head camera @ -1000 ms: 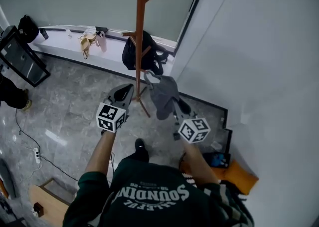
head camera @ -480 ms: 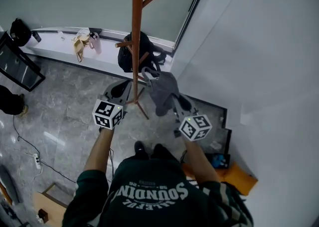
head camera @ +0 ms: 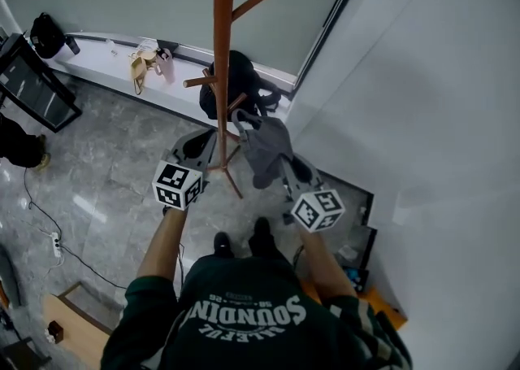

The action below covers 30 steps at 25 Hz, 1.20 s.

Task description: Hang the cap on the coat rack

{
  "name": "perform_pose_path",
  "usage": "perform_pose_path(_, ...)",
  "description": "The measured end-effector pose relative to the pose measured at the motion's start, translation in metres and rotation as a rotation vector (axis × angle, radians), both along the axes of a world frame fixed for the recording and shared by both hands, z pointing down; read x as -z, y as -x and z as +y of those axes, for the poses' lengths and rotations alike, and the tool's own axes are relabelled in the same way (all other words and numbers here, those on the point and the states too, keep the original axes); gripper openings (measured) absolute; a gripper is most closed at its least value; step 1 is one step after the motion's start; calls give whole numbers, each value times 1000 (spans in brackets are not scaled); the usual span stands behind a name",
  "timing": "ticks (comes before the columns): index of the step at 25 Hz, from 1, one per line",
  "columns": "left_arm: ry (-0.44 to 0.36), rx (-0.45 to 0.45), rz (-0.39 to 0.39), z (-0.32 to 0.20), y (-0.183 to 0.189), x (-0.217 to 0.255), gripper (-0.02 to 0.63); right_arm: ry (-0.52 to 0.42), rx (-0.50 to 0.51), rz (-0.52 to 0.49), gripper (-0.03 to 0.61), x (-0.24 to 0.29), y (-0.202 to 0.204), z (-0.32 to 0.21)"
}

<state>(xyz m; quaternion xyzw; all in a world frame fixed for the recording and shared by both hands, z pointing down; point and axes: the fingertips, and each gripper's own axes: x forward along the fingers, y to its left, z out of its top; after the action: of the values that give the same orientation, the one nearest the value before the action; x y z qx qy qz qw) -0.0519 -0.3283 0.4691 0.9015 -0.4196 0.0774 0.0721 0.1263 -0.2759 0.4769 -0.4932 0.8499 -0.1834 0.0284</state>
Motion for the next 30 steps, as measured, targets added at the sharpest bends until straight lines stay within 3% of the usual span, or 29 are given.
perform_pose_path(17, 46, 94, -18, -12, -27, -12, 0, 8, 103, -15, 38, -2, -37, -58)
perform_pose_path(30, 115, 178, -29, -5, -8, -43, 0, 13, 164, -45, 38, 0, -22, -115)
